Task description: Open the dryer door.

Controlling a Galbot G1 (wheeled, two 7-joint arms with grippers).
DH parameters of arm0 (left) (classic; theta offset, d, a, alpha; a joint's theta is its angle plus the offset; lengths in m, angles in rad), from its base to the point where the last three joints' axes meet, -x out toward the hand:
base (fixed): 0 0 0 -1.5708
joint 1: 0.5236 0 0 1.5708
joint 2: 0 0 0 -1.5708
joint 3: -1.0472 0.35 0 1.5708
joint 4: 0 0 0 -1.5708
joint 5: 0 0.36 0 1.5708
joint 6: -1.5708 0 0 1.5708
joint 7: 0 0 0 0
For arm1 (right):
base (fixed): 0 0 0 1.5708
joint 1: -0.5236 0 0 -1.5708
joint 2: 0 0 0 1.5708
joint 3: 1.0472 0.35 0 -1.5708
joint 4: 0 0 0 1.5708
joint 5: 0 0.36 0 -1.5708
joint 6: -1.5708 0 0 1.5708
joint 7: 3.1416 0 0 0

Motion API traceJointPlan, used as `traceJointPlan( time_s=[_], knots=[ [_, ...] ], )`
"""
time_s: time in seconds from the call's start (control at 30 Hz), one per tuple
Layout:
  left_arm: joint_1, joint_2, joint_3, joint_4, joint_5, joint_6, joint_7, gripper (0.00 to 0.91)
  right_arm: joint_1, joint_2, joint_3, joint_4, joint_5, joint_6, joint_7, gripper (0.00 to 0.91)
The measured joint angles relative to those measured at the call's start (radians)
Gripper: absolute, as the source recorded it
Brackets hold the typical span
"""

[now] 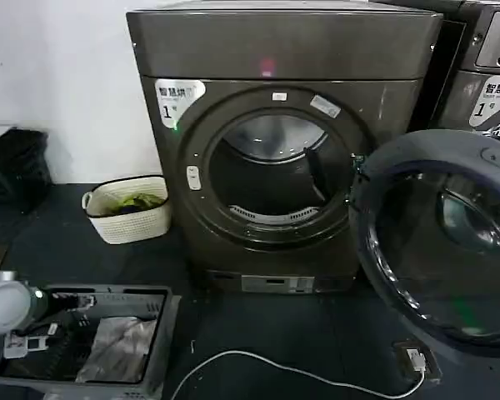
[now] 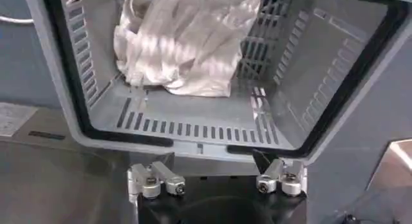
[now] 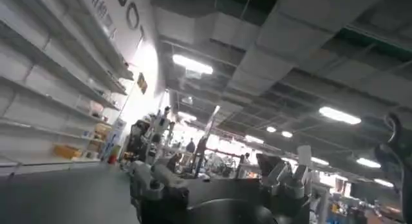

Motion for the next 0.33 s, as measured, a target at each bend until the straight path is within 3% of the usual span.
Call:
traceJointPlan(
  time_s=[0.33],
  knots=[
    [0.003,0.000,-0.001,0.001,0.004,0.000,-0.001,0.907,0.003,0.000,-0.002,-0.002,-0.001,0.004,-0.004,0.907]
  ],
)
